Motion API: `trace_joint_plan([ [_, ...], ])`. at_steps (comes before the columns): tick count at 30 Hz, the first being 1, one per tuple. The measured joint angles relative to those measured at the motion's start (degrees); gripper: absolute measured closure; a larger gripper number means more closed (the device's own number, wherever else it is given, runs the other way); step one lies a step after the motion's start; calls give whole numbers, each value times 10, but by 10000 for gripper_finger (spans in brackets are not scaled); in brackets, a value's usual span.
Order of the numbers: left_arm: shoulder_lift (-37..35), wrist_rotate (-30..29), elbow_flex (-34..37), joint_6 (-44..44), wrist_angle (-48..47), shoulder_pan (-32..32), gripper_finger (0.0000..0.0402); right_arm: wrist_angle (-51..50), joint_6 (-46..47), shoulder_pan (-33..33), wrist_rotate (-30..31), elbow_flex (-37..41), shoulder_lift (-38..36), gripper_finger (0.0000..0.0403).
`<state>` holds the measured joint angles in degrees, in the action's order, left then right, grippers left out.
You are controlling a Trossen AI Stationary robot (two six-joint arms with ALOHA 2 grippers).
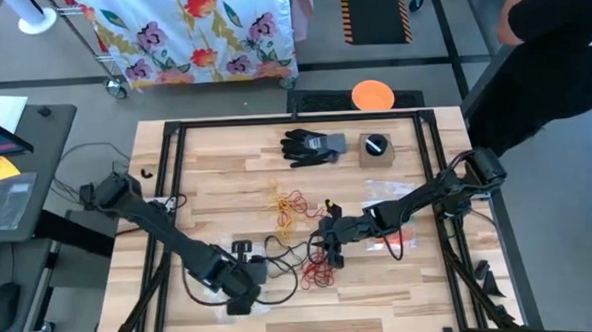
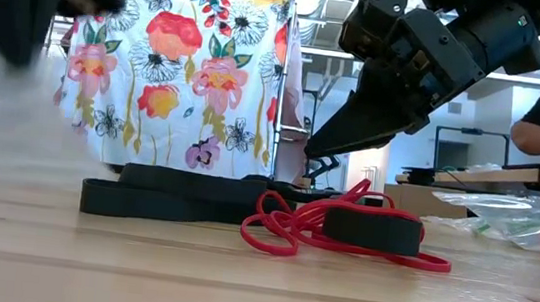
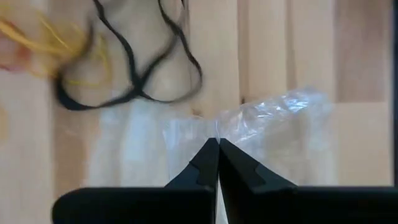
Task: Sort rubber bands
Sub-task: Open the transparent zip bag
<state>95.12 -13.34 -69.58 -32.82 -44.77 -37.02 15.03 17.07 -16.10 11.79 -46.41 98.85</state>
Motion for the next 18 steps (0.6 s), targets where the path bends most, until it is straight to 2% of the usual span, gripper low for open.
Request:
trace_joint_plan([
  [3,-37,-35,-10,1,-13,-10,400,0,0,0,0,0,0,280],
  [7,-68,-39,4,-17,-15,-18,400,0,9,0,0,0,0,280],
  [11,-67,-33,23,-38,-20,-20,400,-4,9,0,0,0,0,280],
  [14,-55,-12,36,-51,-14,-19,400,-7,9,0,0,0,0,280],
  [18,-37,52,58,-58,7,-15,400,-11,11,0,0,0,0,280],
])
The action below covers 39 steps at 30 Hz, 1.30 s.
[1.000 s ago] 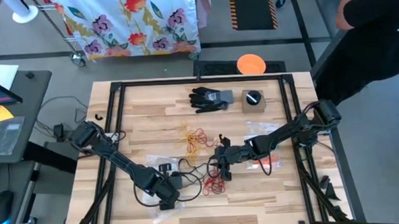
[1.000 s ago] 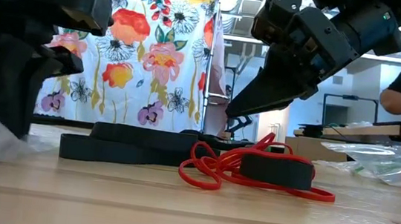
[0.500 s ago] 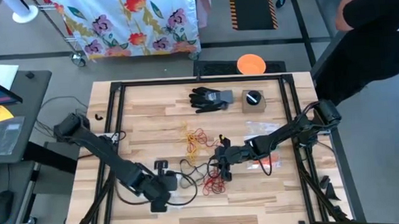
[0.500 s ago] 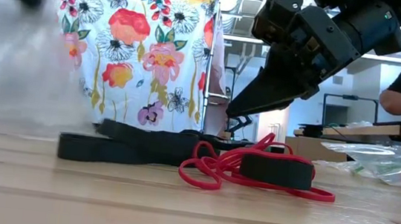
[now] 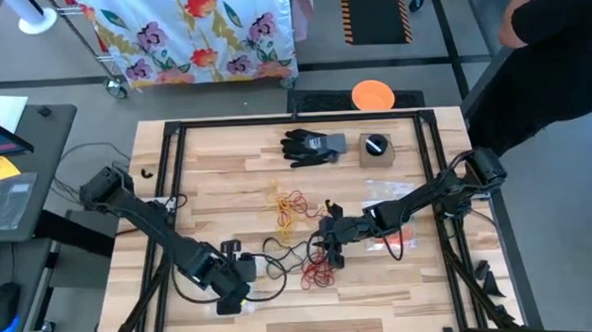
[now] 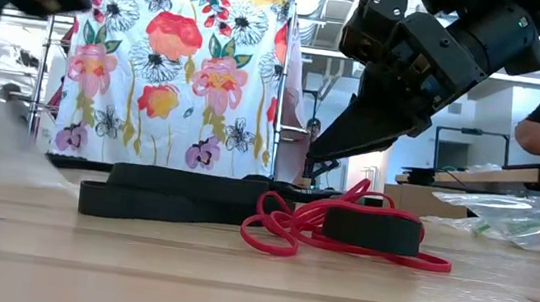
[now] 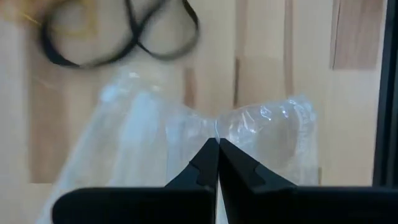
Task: Sort rubber bands
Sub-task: Open the transparent zip bag
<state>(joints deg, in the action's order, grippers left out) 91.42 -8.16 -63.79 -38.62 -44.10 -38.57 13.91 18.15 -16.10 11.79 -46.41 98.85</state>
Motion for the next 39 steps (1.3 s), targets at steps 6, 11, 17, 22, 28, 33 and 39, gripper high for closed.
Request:
trace_joint_plan([
  [6,17,8,4,18,15,1,400,0,0,0,0,0,0,280],
  [11,24,-42,4,20,15,2,392,-2,0,0,0,0,0,280],
  [17,24,-44,4,12,15,4,345,-2,0,0,0,0,0,280],
  [22,24,-58,4,0,15,4,291,-4,0,0,0,0,0,280],
  [28,24,-61,4,4,-9,4,264,-17,7,0,0,0,0,280],
  [33,24,-101,4,-4,-93,2,269,-31,13,0,0,0,0,280],
  [39,9,-185,4,-27,-211,12,280,-32,14,0,0,0,0,280],
])
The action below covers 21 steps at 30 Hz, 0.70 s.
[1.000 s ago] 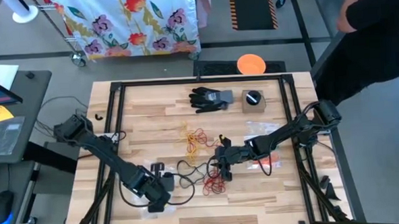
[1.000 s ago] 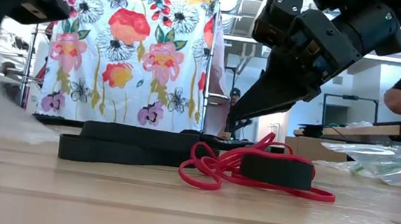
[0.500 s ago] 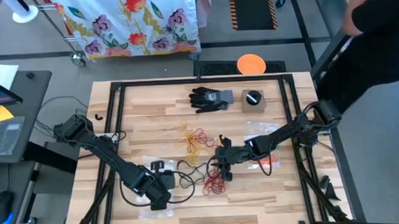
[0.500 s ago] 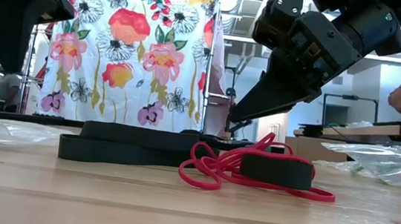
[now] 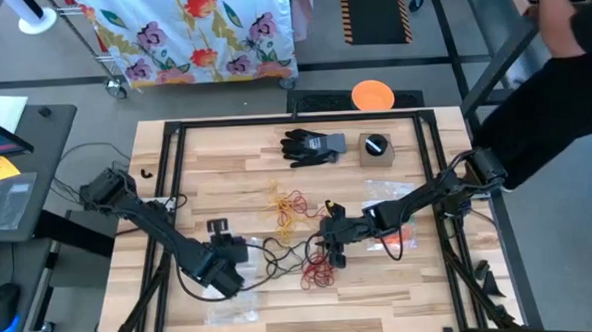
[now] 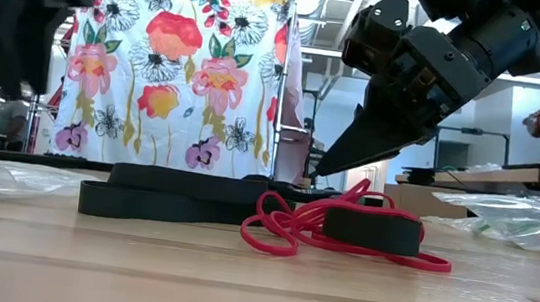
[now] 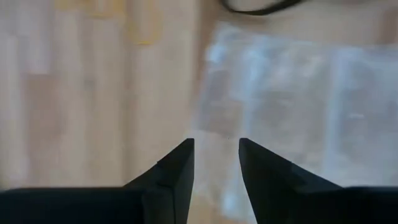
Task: Sort rubber bands
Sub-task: Open the transparent zip bag
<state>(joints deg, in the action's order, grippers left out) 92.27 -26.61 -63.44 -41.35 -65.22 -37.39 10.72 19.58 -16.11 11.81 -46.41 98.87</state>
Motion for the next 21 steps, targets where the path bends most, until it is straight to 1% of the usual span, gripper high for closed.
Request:
trace_joint_plan([
  [2,-7,-14,0,5,-14,15,285,0,1,0,0,0,0,280],
  [4,-14,-15,4,23,-4,34,291,0,1,1,0,0,0,280],
  [6,-22,15,26,59,35,59,298,0,0,1,0,0,0,280],
  [11,-43,126,122,160,169,123,311,-1,0,1,0,0,0,280],
  [16,-59,164,197,201,228,173,315,-7,0,1,0,0,0,280],
  [19,-65,210,231,228,280,201,316,-12,0,3,0,0,0,280],
  [21,-66,241,249,241,295,220,316,-14,0,5,0,0,0,280],
])
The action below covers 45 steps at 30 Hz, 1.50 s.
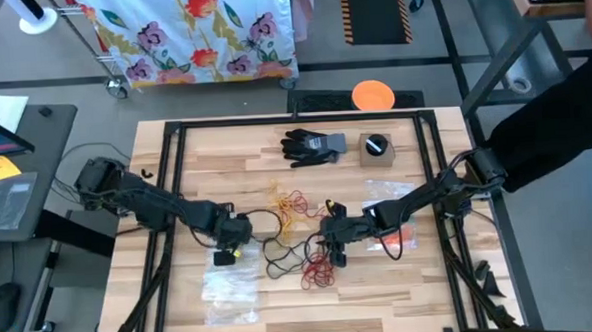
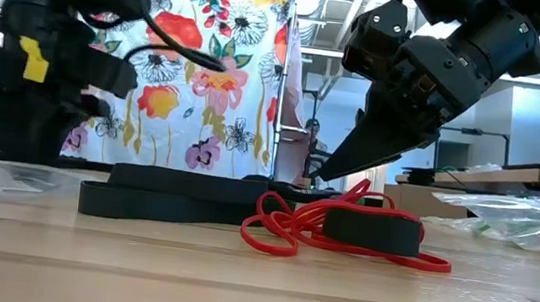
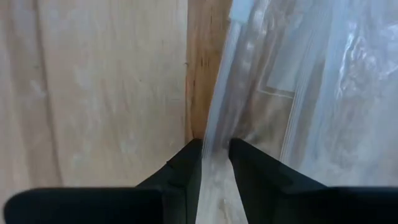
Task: Sort rubber bands
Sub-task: Open the transparent zip bag
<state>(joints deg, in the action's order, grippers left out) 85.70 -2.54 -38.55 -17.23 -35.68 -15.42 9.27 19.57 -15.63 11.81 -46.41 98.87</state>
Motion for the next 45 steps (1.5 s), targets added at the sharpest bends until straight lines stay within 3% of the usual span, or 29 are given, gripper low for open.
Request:
trace_joint_plan([
  [5,-3,38,4,5,-3,35,329,-3,0,0,0,0,0,280],
  [10,-27,8,-12,1,-25,49,392,-3,0,0,0,0,0,280],
  [20,-125,-154,-81,-23,-149,46,400,-3,5,0,0,0,0,280],
  [26,-180,-202,-102,-36,-176,37,401,-3,5,0,0,0,0,280],
  [33,-202,-216,-103,-37,-178,31,401,-8,6,2,3,0,-12,280],
  [39,-201,-215,-107,-39,-176,24,401,-42,13,0,9,0,-85,280],
  [45,-201,-206,-172,-21,-132,-16,401,-100,-4,-34,94,0,-155,280],
])
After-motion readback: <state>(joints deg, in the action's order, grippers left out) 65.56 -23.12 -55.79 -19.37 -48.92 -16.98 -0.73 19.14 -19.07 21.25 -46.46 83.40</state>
